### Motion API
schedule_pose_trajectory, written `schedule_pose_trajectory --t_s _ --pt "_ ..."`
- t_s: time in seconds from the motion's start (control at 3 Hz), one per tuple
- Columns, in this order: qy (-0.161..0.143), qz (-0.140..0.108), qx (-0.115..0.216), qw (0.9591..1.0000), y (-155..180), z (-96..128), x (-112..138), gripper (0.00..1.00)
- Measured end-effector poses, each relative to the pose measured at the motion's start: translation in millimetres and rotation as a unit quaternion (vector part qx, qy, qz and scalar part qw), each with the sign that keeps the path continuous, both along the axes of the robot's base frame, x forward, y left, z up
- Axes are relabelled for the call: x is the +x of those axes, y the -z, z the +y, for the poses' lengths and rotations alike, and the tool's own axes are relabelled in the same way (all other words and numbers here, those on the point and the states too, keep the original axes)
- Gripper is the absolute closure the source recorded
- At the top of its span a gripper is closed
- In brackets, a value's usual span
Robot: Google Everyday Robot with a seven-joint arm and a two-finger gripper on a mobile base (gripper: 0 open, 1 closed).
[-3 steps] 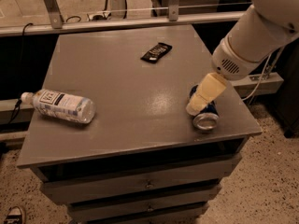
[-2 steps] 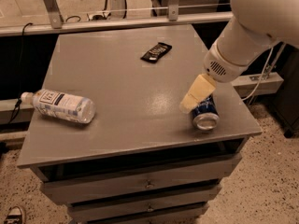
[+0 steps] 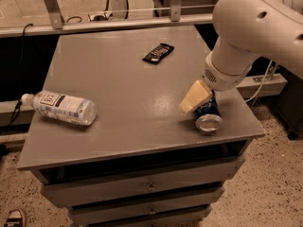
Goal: Pick pepsi can
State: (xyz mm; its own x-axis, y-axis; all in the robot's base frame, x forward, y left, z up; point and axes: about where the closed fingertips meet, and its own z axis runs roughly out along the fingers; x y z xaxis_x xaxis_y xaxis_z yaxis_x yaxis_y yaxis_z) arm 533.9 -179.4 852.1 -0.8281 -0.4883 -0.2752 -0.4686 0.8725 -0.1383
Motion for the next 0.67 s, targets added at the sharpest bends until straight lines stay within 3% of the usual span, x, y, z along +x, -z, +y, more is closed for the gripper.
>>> schedule_pose_trajectory --t_s 0.33,0.67 --pt "0.062 0.022 0.009 0.9978 20 -6 -3 0.00" --pt "0.093 0.032 0.026 0.9948 33 -6 -6 0.16"
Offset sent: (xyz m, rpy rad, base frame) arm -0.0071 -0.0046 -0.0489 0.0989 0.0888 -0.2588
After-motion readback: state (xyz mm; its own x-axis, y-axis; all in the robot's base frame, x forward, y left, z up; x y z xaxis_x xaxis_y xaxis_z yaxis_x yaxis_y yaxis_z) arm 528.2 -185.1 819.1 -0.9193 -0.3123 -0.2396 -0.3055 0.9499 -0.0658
